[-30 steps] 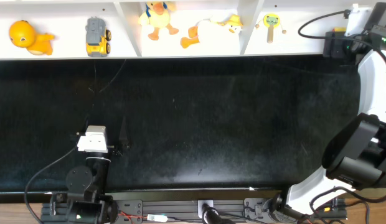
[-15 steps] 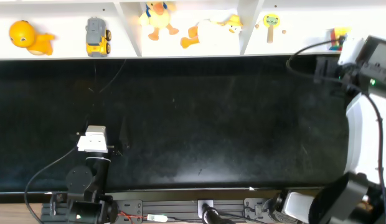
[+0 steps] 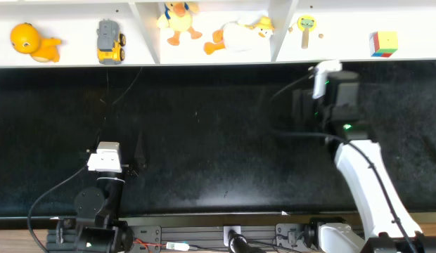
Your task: Store Toys
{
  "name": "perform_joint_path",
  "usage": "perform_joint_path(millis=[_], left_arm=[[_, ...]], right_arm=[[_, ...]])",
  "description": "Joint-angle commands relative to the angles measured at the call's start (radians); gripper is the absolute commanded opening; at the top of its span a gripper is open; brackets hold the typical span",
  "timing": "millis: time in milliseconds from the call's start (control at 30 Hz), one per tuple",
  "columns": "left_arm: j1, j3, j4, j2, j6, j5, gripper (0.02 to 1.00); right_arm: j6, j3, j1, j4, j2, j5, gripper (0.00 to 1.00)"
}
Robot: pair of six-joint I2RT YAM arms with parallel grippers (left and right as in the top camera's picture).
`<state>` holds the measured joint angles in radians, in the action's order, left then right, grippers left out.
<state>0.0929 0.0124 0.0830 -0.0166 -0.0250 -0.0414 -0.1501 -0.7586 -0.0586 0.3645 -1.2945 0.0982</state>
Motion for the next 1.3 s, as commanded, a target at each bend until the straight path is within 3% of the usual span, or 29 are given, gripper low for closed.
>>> perform_joint_path(millis=[33,733,1067,1300], left_arm=[[0.005,-0.004,0.000,0.014,-0.008,0.006,0.998],[0.005,-0.004,0.000,0.014,-0.008,0.006,0.996],[0.005,-0.004,0.000,0.014,-0.008,0.006,0.998],[0.005,-0.004,0.000,0.014,-0.008,0.006,0.996]], right_arm=[[0.023,0.098,-0.004,-0.041,0.093,0.052,0.998],[0.023,0.433,0.034,0.159,0.753,0.049,0.998],[0.025,0.619,0.068,0.156,0.916,0.049,0.996],[0.023,0.611,0.073,0.132,0.904,0.049,0.996]])
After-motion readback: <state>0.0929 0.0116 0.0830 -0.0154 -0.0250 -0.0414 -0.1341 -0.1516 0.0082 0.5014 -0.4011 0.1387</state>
